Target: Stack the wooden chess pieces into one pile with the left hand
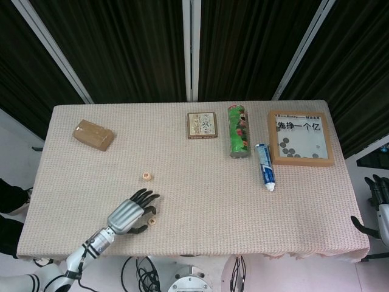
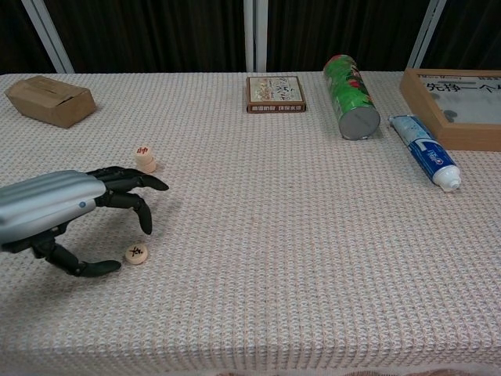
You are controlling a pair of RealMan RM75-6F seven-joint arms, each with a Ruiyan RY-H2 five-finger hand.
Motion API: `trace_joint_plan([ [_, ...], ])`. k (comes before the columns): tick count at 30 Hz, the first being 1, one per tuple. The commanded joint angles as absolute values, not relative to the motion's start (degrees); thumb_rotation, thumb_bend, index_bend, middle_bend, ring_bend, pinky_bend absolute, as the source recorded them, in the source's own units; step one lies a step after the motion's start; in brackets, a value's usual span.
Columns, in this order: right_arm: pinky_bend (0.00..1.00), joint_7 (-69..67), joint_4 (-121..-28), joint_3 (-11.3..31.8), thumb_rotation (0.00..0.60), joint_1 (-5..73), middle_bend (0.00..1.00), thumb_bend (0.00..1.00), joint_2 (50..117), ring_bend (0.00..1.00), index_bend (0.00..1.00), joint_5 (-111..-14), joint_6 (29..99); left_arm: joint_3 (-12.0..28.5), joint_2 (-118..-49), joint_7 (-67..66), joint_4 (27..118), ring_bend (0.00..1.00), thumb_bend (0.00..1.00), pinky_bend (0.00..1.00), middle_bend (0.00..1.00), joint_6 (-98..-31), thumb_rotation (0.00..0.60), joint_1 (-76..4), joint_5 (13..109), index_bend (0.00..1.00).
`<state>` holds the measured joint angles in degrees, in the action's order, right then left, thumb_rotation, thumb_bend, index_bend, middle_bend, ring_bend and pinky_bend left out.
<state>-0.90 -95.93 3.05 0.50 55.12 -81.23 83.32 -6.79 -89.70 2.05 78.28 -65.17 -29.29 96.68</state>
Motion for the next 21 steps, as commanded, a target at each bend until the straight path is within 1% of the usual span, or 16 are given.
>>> trace_joint_plan([
  [1, 0.00, -0.9, -95.9, 3.0, 0.547, 0.5, 0.00, 0.17, 55.2, 0.00, 0.00, -81.2, 83.3, -7.1, -90.1, 2.0, 77.7, 0.00, 0.27, 0.00, 0.07, -65.3, 0.600, -29.1, 96.9, 0.40],
  [6, 0.00, -0.8, -95.9, 3.0, 0.546, 0.5, 0.00, 0.17, 55.3, 0.00, 0.00, -81.2, 83.2, -7.7, -90.7, 2.6, 77.0, 0.00, 0.28, 0.00, 0.08, -64.6, 0.600, -29.1, 97.0, 0.41],
  [15, 0.00, -0.7, -95.9, 3.0, 0.546, 0.4, 0.00, 0.17, 55.3, 0.00, 0.00, -81.2, 83.1, -7.6, -91.2, 3.4, 76.6, 0.00, 0.28, 0.00, 0.09, -65.0, 0.600, -29.1, 97.1, 0.42],
  [21, 0.00, -0.6, -95.8, 2.9, 0.547, 0.5, 0.00, 0.17, 55.5, 0.00, 0.00, -81.1, 82.9, -7.7, -91.3, 4.0, 76.6, 0.00, 0.28, 0.00, 0.09, -65.1, 0.600, -29.0, 97.1, 0.44],
])
